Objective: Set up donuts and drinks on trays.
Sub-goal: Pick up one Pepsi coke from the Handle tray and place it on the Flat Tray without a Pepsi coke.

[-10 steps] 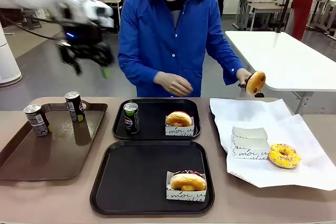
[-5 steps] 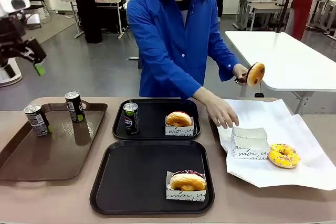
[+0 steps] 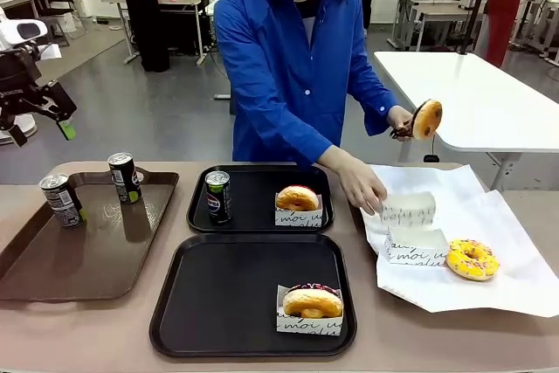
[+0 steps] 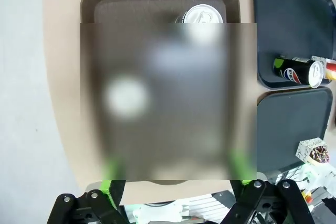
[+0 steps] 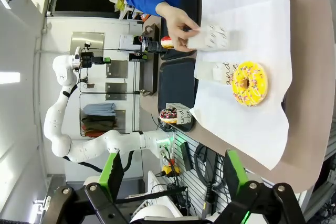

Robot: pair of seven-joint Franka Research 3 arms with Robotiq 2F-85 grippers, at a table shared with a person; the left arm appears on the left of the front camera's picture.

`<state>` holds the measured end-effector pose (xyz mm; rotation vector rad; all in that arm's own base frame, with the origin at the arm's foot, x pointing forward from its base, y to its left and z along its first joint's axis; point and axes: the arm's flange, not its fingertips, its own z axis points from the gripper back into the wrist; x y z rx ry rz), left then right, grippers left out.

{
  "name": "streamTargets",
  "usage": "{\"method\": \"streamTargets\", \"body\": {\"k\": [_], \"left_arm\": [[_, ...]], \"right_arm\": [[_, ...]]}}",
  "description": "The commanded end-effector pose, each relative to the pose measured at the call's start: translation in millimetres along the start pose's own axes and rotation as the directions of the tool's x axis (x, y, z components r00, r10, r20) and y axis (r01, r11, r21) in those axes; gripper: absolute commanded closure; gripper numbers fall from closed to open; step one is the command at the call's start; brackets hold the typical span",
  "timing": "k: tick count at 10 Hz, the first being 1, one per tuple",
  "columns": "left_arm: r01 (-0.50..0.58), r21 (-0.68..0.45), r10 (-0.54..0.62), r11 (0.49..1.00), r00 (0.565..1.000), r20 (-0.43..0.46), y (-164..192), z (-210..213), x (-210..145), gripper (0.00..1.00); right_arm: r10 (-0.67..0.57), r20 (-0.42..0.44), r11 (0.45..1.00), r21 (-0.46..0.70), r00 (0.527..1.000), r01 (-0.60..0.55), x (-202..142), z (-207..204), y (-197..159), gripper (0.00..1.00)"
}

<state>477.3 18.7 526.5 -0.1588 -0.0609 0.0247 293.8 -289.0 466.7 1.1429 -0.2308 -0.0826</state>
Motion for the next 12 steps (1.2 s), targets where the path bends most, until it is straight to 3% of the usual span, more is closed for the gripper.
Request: {"method": "streamTargets", "body": {"k": [1,5,7,12], "left_arm": [[-0.005,0.004,0.005,1.000,1.000,-0.019,4.7,0.5,-1.7,0.00],[-0.007,0.000,0.007,1.000,1.000,-0.009,3.2,-0.7,-0.8,0.00],[-0.035,0.031,0.034,0.999,0.999,0.016,20.6,-4.3,18.3,0.00],[0.011,0.193,-0.015,0.981,1.000,0.023,29.2,-48.9,42.2,0.00]], "right_arm": [[0.006,0.006,1.000,0.004,1.000,-0.006,0.2,0.3,0.3,0.00],[0.006,0.006,1.000,0.004,1.000,-0.006,0.2,0.3,0.3,0.00],[0.006,0.006,1.000,0.004,1.000,-0.006,0.2,0.3,0.3,0.00],[0.006,0.006,1.000,0.004,1.000,-0.006,0.2,0.3,0.3,0.00]]}}
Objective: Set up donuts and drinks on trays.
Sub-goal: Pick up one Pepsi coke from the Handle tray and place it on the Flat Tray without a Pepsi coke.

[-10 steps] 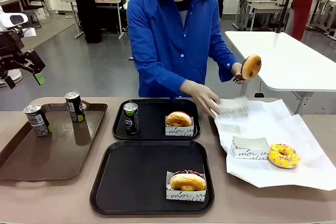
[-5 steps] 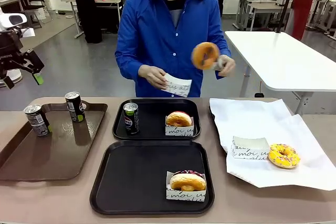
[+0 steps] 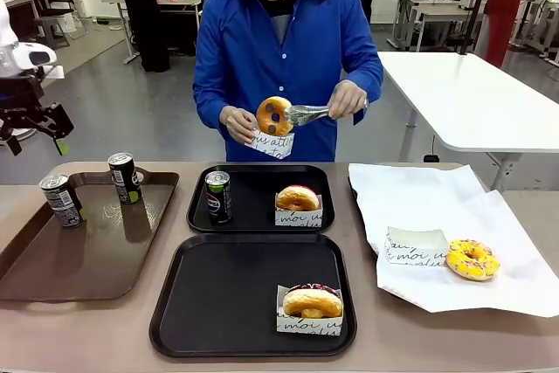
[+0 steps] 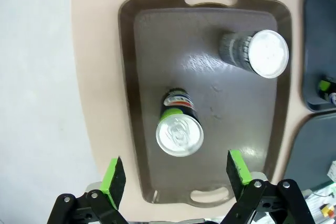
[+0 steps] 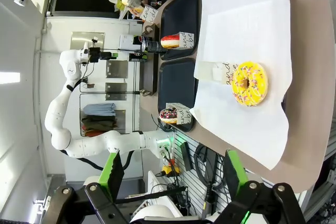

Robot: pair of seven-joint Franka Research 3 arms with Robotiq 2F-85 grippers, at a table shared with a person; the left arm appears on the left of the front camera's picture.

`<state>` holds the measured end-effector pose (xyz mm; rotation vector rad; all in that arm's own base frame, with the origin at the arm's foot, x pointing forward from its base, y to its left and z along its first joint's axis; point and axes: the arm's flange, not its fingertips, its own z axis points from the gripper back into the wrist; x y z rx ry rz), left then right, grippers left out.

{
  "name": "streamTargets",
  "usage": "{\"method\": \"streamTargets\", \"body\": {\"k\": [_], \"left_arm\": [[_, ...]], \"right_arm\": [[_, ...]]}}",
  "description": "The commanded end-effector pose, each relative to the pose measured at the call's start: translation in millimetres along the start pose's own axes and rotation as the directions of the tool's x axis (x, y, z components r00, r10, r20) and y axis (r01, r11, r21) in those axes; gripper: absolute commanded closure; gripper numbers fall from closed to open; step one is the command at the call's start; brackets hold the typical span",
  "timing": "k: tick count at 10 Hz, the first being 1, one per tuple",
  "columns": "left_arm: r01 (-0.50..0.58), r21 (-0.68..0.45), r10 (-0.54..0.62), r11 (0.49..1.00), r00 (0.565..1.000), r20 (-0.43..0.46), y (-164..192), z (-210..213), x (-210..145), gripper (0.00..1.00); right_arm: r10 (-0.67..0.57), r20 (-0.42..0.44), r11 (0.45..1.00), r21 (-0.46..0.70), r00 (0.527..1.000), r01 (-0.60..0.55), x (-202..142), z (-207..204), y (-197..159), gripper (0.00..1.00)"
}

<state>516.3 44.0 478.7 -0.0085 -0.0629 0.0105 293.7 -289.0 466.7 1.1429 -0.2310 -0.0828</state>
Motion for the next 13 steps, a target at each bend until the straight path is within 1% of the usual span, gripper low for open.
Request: {"method": "streamTargets", "body": {"k": [1,3,5,6,8,10,13], "left_arm": [[-0.003,0.044,0.002,0.999,1.000,0.011,-3.9,-11.6,3.6,0.00],[-0.007,0.024,0.007,1.000,1.000,0.015,-2.1,-27.0,-0.4,0.00],[0.004,0.017,-0.003,1.000,1.000,-0.023,0.9,-41.5,-3.0,0.00],[0.001,0.021,-0.001,1.000,1.000,-0.026,1.1,-48.9,-3.3,0.00],[0.014,-0.005,-0.014,1.000,1.000,-0.024,-4.2,-55.0,-4.3,0.00],[0.028,0.001,-0.028,1.000,0.999,-0.034,-8.0,-57.3,-3.0,0.00],[0.021,0.001,-0.021,1.000,0.997,-0.074,-4.9,-69.9,-3.2,0.00]], "right_arm": [[0.006,0.006,1.000,0.004,1.000,-0.006,0.3,0.2,0.3,0.00],[0.006,0.006,1.000,0.004,1.000,-0.006,0.3,0.2,0.3,0.00],[0.006,0.006,1.000,0.004,1.000,-0.006,0.3,0.2,0.3,0.00],[0.006,0.006,1.000,0.004,1.000,-0.006,0.3,0.2,0.3,0.00],[0.006,0.006,1.000,0.004,1.000,-0.006,0.3,0.2,0.3,0.00],[0.006,0.006,1.000,0.004,1.000,-0.006,0.3,0.2,0.3,0.00],[0.006,0.006,1.000,0.004,1.000,-0.006,0.3,0.2,0.3,0.00]]}}
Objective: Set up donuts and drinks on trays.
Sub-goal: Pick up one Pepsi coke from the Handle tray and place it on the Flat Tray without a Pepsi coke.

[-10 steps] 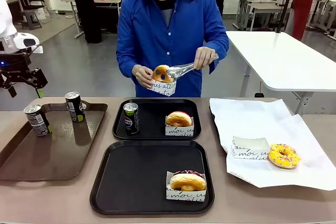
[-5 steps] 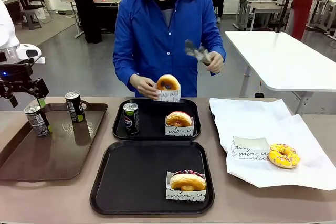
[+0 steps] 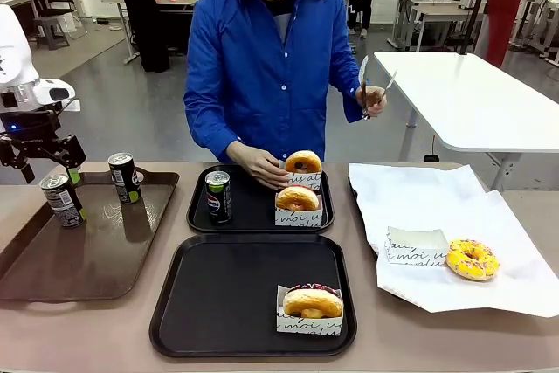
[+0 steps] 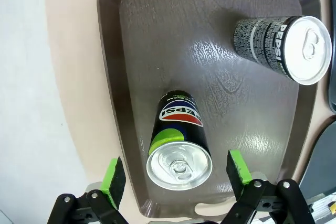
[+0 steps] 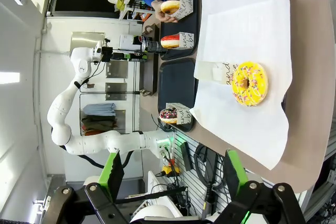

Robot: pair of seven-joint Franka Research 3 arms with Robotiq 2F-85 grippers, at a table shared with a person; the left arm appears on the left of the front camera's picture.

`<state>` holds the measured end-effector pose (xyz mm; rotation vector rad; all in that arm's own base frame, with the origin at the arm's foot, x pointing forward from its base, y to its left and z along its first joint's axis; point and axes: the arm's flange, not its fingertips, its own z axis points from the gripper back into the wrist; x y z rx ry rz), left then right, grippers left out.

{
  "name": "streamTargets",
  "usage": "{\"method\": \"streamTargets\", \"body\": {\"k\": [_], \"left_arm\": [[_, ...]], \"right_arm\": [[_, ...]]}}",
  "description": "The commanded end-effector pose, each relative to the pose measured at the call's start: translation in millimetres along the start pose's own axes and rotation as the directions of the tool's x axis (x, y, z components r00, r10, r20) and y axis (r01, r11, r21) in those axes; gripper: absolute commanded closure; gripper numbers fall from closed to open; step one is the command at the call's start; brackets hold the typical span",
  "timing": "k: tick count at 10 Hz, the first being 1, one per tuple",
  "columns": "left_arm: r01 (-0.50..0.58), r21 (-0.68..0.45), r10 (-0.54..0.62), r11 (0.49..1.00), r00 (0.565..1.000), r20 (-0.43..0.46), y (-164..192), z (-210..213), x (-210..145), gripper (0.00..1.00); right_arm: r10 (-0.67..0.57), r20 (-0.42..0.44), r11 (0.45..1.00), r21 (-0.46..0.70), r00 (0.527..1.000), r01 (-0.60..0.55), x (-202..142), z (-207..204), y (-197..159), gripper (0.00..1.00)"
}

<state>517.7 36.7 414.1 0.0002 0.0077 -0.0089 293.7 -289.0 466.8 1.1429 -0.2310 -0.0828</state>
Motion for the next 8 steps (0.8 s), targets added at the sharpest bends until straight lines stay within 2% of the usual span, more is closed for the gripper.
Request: {"method": "streamTargets", "body": {"k": [1,8], "left_arm": [[0.000,-0.008,0.000,1.000,1.000,-0.004,2.7,-7.8,0.3,0.00],[0.013,-0.030,-0.013,0.999,1.000,-0.025,7.7,-31.1,3.1,0.00]], "right_arm": [[0.006,0.006,1.000,0.004,1.000,-0.006,0.3,0.2,0.3,0.00],[0.006,0.006,1.000,0.004,1.000,-0.006,0.3,0.2,0.3,0.00]]}}
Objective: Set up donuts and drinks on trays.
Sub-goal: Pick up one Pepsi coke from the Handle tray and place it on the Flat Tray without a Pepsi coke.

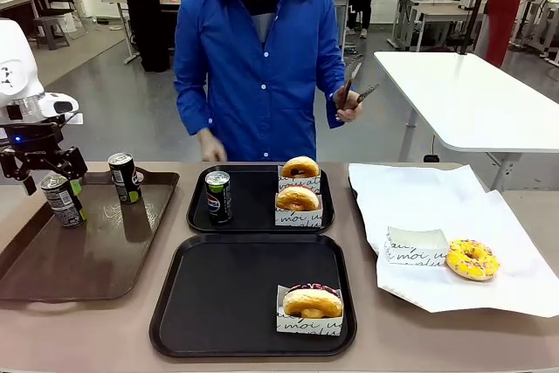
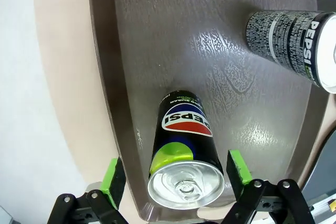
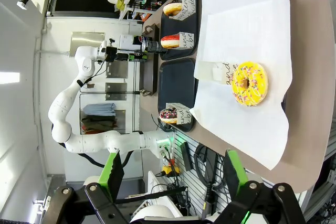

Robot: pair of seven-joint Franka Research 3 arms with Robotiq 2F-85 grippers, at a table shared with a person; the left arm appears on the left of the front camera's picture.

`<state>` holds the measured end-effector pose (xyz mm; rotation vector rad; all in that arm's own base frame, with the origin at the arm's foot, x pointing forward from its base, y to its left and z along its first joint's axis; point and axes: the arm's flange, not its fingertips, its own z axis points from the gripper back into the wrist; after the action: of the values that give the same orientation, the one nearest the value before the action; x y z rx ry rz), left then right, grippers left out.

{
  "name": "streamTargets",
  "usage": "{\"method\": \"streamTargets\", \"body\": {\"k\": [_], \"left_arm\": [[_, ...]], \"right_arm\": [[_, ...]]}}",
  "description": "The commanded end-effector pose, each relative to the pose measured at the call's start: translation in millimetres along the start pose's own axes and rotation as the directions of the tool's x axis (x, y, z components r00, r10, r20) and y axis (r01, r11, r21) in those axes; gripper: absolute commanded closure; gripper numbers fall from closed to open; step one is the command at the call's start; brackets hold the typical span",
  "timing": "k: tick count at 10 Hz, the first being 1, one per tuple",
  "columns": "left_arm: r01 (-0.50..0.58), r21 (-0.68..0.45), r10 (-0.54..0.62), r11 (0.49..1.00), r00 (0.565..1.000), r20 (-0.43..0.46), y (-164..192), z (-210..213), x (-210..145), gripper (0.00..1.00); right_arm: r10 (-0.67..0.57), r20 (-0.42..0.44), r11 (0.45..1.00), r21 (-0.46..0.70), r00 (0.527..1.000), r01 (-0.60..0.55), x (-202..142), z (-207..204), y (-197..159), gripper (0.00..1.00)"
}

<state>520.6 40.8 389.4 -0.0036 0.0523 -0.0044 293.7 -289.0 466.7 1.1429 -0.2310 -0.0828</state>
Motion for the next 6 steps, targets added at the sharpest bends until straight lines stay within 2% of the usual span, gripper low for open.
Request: {"method": "streamTargets", "body": {"k": [1,6], "left_arm": [[0.025,-0.028,-0.024,0.999,0.999,0.024,3.2,-8.3,0.9,0.00],[0.039,-0.025,-0.038,0.999,0.999,0.033,1.2,-16.6,3.5,0.00]], "right_arm": [[0.006,0.006,1.000,0.004,1.000,-0.006,0.3,0.2,0.3,0.00],[0.006,0.006,1.000,0.004,1.000,-0.006,0.3,0.2,0.3,0.00]]}}
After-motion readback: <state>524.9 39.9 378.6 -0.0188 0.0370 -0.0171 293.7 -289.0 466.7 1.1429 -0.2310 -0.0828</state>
